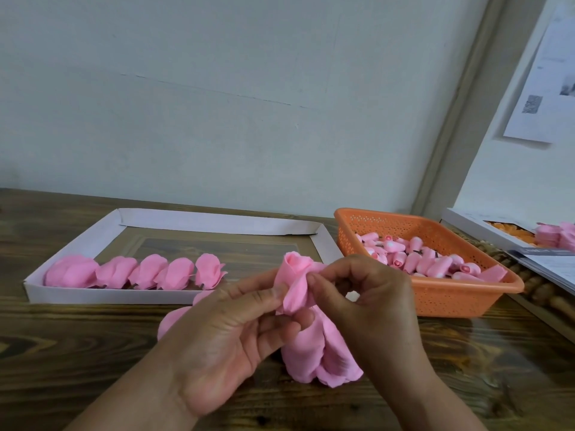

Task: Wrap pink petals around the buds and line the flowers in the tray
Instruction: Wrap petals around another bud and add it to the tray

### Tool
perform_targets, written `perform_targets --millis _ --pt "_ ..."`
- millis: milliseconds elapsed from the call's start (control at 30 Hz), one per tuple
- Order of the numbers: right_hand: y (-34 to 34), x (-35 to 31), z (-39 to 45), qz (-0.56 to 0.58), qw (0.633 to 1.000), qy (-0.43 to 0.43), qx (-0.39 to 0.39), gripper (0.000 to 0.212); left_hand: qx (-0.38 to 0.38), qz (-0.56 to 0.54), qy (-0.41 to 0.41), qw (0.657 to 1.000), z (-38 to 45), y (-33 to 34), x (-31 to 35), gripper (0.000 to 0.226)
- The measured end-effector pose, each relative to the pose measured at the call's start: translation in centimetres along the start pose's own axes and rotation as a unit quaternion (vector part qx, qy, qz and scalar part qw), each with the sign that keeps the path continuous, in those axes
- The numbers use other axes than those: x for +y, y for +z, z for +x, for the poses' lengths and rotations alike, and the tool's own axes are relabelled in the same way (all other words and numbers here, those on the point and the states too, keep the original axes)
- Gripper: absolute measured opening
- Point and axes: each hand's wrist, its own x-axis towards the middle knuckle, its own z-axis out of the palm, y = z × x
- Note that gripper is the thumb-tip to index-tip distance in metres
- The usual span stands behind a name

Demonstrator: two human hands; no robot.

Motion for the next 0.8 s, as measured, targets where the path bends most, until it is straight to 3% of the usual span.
perform_targets --millis 167,300,433,533,633,800 --pt "0.3 -0.5 -0.3 -0.062 0.997 -0.025 0.036 0.014 -0.001 0.035 0.019 0.999 0.1 0.1 -0.3 0.037" --pt "0.6 -1.3 -0.6 -0.084 0.994 -0.013 0.069 0.026 0.012 0.061 0.046 0.997 0.1 0.2 -0.7 0.039" --pt "0.8 -2.6 -0.5 0.021 0.997 0.054 0.057 0.027 0.028 0.072 0.054 0.996 0.1 0.5 -0.9 0.038" --pt "0.4 -2.9 -0.4 0.110 0.987 0.115 0.024 0.022 0.045 0.081 0.054 0.994 0.4 0.5 -0.8 0.037" --pt "-0.4 -2.8 -0.1 0.123 0.981 0.137 -0.054 0.033 0.062 0.073 0.051 0.994 0.5 0.3 -0.7 0.035" --pt "-2.1 -2.6 1.3 -0.020 0.976 0.035 -0.212 0.061 0.082 0.073 0.035 0.993 0.2 0.4 -0.9 0.030"
